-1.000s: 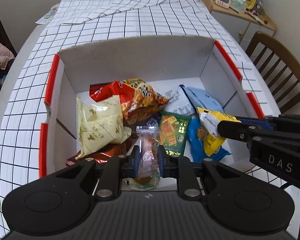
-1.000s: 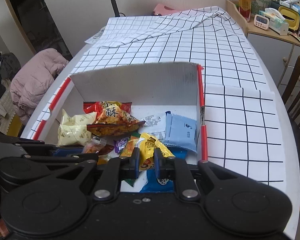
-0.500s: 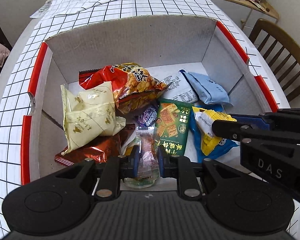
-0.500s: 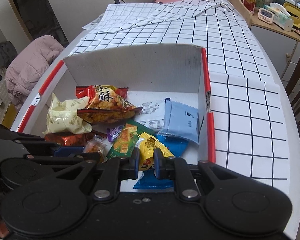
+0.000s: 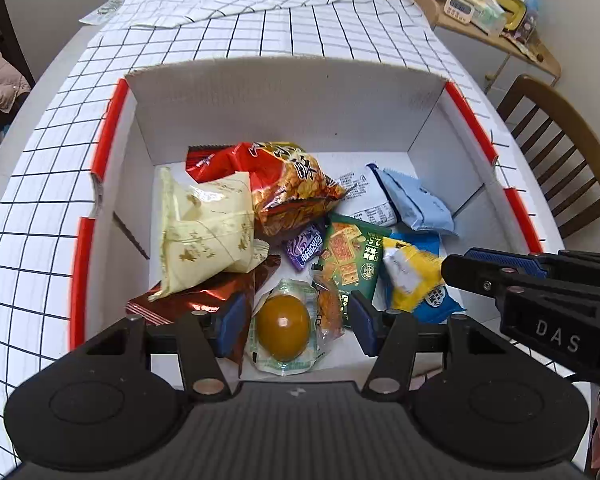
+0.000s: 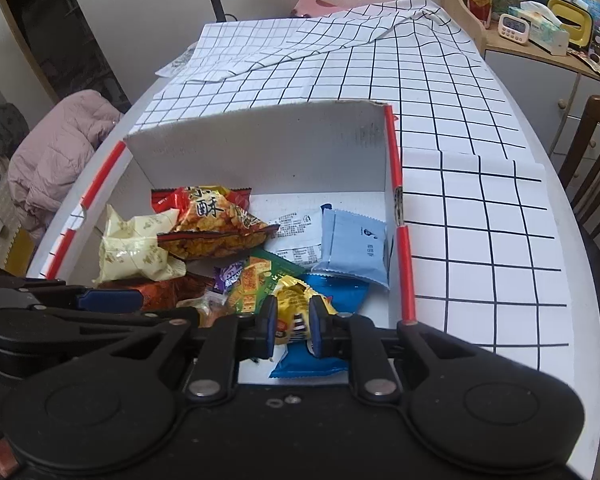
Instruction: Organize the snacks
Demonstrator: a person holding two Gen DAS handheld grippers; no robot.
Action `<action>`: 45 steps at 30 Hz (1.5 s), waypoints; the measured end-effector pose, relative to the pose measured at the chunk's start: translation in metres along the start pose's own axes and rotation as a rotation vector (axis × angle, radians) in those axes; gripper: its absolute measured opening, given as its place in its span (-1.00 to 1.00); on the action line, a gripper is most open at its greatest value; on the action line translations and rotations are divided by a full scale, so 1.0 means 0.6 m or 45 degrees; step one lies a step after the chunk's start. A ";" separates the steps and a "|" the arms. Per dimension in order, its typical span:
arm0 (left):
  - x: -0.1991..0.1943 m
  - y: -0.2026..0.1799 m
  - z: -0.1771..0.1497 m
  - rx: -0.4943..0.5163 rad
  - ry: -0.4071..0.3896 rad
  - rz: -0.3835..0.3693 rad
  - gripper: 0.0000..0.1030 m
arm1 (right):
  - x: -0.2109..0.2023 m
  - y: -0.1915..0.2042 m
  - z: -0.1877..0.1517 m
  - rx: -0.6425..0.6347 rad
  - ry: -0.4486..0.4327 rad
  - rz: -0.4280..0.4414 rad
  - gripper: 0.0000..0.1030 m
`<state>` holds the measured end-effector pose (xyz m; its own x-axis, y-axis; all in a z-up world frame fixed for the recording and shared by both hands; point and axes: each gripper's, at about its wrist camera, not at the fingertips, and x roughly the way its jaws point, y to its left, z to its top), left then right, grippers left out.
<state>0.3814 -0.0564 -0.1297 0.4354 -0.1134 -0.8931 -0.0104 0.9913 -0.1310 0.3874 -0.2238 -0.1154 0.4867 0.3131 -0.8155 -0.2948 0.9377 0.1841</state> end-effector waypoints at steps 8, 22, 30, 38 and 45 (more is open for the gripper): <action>-0.057 0.014 -0.018 0.017 -0.086 -0.008 0.07 | -0.051 0.008 -0.013 0.032 -0.046 0.046 -0.67; -0.176 0.034 -0.064 0.060 -0.267 -0.015 0.22 | -0.152 0.057 -0.052 -0.010 -0.220 0.068 -0.60; -0.235 0.045 -0.095 0.076 -0.351 -0.022 0.23 | -0.201 0.088 -0.077 -0.018 -0.323 0.062 -0.53; -0.280 0.055 -0.130 0.067 -0.414 -0.029 0.35 | -0.235 0.108 -0.108 -0.004 -0.371 0.087 -0.09; -0.317 0.057 -0.159 0.080 -0.474 -0.046 0.55 | -0.265 0.110 -0.136 0.031 -0.426 0.068 0.72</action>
<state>0.2122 -0.0070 -0.0052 0.7319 -0.1278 -0.6693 0.0613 0.9906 -0.1221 0.2234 -0.2238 -0.0183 0.7153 0.3903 -0.5796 -0.3096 0.9207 0.2378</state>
